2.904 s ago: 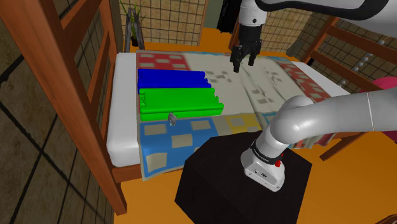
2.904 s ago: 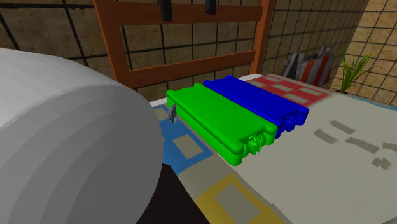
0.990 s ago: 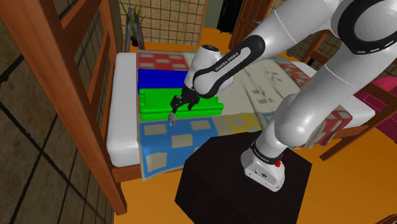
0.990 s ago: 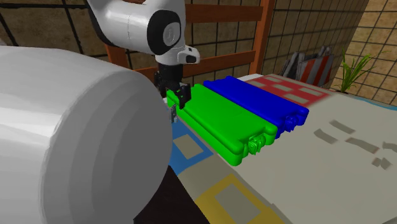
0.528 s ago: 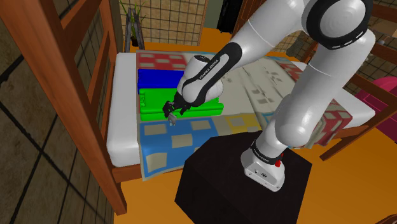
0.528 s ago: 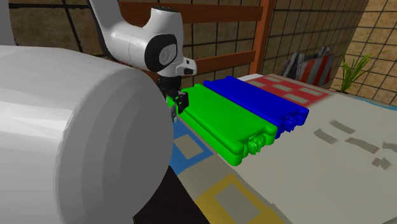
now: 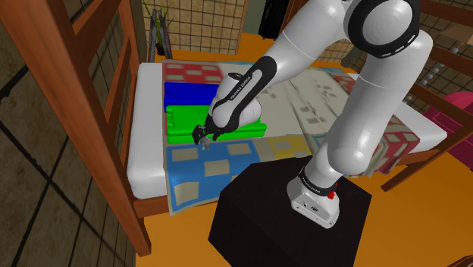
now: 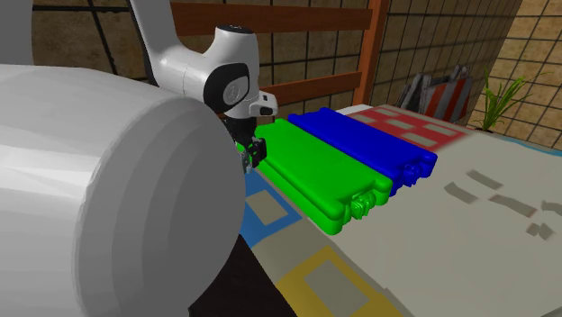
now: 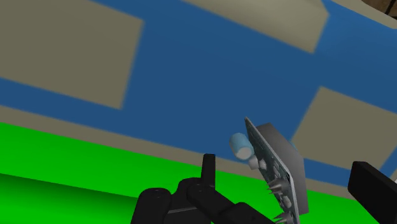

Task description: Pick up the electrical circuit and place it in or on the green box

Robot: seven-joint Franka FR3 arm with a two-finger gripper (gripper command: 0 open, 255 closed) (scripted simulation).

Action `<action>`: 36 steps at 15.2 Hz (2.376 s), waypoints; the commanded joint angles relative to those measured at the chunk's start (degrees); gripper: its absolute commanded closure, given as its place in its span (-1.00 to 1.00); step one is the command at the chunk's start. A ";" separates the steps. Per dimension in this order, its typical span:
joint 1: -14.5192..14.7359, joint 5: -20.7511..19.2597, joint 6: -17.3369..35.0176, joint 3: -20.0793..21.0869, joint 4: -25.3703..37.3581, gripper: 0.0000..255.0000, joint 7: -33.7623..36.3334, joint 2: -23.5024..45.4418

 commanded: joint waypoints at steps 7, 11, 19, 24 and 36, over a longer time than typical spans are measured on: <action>-0.02 0.05 0.06 0.03 0.04 1.00 -0.05 0.09; 0.01 0.02 0.05 0.02 0.03 1.00 0.00 0.07; 1.35 -4.83 -5.01 -2.37 -0.74 1.00 4.45 -5.72; 1.17 -8.01 -9.40 -2.92 -0.85 1.00 7.33 -10.23; -0.01 -12.14 -20.35 -2.93 0.71 1.00 11.27 -19.66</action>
